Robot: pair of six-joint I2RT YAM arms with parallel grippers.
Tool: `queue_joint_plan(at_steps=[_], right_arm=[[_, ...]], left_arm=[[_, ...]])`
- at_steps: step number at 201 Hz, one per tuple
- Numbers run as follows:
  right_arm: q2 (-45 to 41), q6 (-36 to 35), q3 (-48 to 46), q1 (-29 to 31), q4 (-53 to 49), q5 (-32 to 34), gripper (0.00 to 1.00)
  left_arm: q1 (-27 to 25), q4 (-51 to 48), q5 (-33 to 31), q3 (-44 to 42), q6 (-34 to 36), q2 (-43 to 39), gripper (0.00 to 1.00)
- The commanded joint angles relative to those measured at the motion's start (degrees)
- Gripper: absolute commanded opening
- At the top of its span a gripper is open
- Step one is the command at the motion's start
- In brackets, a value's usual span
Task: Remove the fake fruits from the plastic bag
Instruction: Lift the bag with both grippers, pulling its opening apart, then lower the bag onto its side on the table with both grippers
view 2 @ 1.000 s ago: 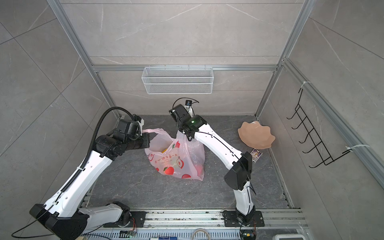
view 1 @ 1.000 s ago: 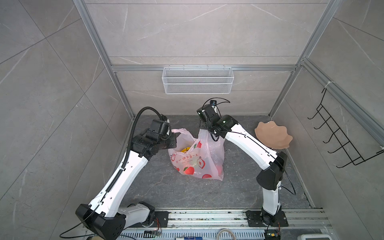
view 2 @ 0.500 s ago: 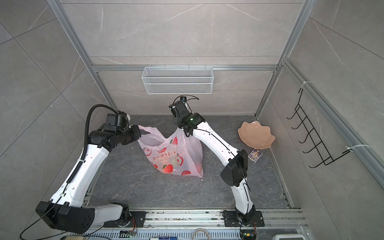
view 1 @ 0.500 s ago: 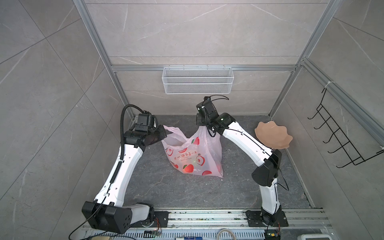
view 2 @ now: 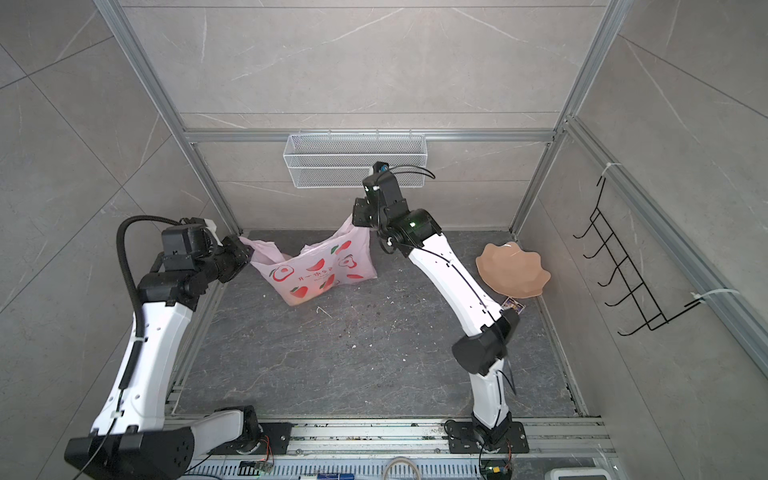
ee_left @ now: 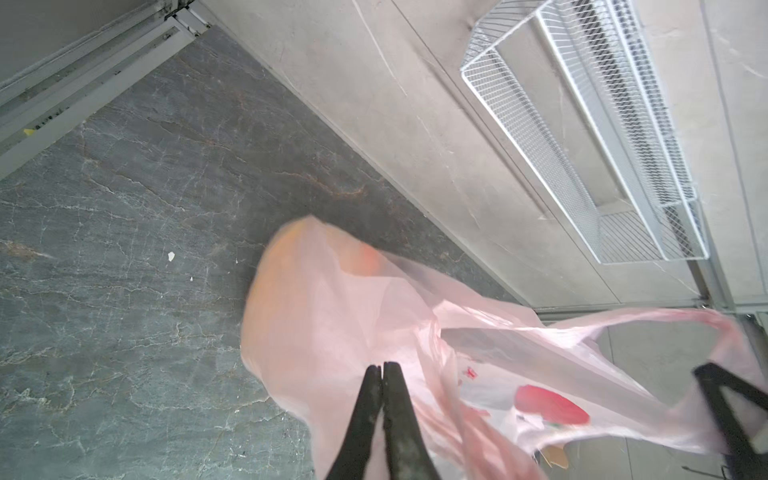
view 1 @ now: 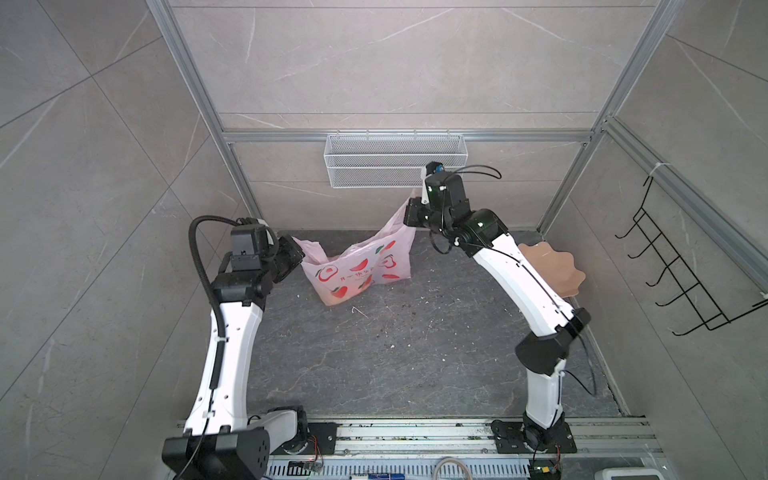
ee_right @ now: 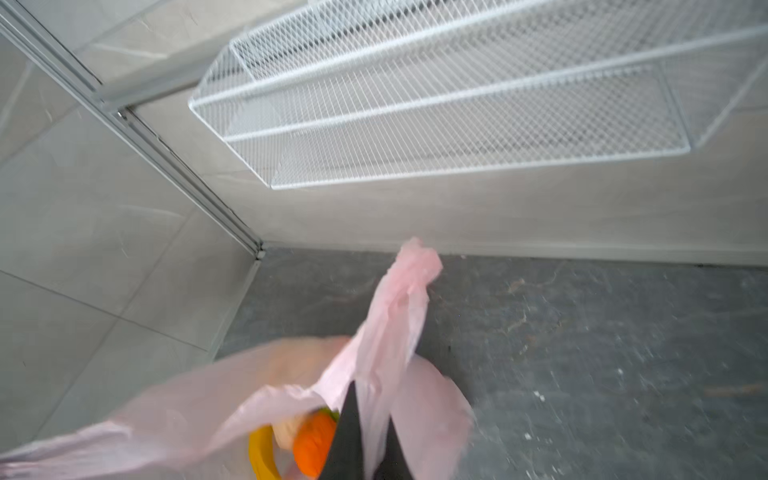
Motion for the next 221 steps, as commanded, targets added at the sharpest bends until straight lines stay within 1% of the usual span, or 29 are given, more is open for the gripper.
queue_joint_plan(at_steps=[1, 19, 37, 54, 70, 90, 110, 122, 134, 150, 167, 189, 206, 215, 221], right_arm=[[-12.55, 1.33, -18.83, -0.16, 13.49, -1.71, 0.0], [-18.91, 2.68, -29.82, -0.08, 16.77, -3.08, 0.0], [-23.0, 4.46, -39.48, -0.21, 19.29, -4.68, 0.0], [-26.6, 5.54, -47.86, -0.14, 22.35, -5.99, 0.0], [-30.25, 7.43, -54.86, -0.14, 24.91, -7.12, 0.0], [-34.49, 10.45, -64.02, -0.06, 30.97, -10.27, 0.0], [-35.72, 12.22, -70.59, 0.81, 35.11, -11.92, 0.0], [-35.34, 11.99, -72.78, 1.92, 35.45, -11.58, 0.0], [-34.91, 11.27, -73.54, 3.28, 34.0, -9.55, 0.0], [-35.48, 10.15, -74.38, 5.13, 32.34, -4.79, 0.0], [-36.57, 11.04, -75.6, 5.62, 30.04, 1.4, 0.0], [-37.08, 11.88, -76.03, 5.61, 26.88, 7.88, 0.0], [-37.29, 12.52, -76.5, 5.58, 26.18, 9.16, 0.0], [-37.47, 12.61, -76.94, 5.58, 27.02, 8.52, 0.0], [-37.66, 12.5, -77.17, 5.61, 27.79, 7.49, 0.0]], left_arm=[[0.56, 4.56, 2.84, -6.41, -1.63, -4.27, 0.0], [0.67, 7.06, 5.36, -12.35, -2.15, -7.25, 0.0], [0.75, 10.99, 7.44, -19.28, -3.46, -10.84, 0.0], [0.83, 12.71, 8.06, -23.72, -3.91, -13.72, 0.0], [0.83, 14.45, 8.33, -28.02, -4.64, -16.71, 0.0], [0.91, 16.62, 9.35, -34.08, -5.53, -20.28, 0.0], [0.95, 19.27, 9.6, -41.23, -6.85, -24.51, 0.0], [0.97, 20.97, 10.68, -44.82, -7.9, -27.04, 0.0], [0.97, 19.6, 10.58, -46.54, -7.92, -29.08, 0.0], [0.97, 14.12, 6.4, -46.91, -7.68, -31.63, 0.0], [0.91, 7.79, 1.12, -45.74, -5.9, -32.27, 0.01], [0.91, 4.04, -2.05, -45.57, -5.9, -31.09, 0.02], [0.9, 3.86, -1.91, -46.72, -7.18, -30.65, 0.02], [0.94, 4.18, -1.44, -47.15, -7.39, -30.83, 0.02], [0.98, 3.93, -1.38, -47.02, -7.28, -31.13, 0.05]])
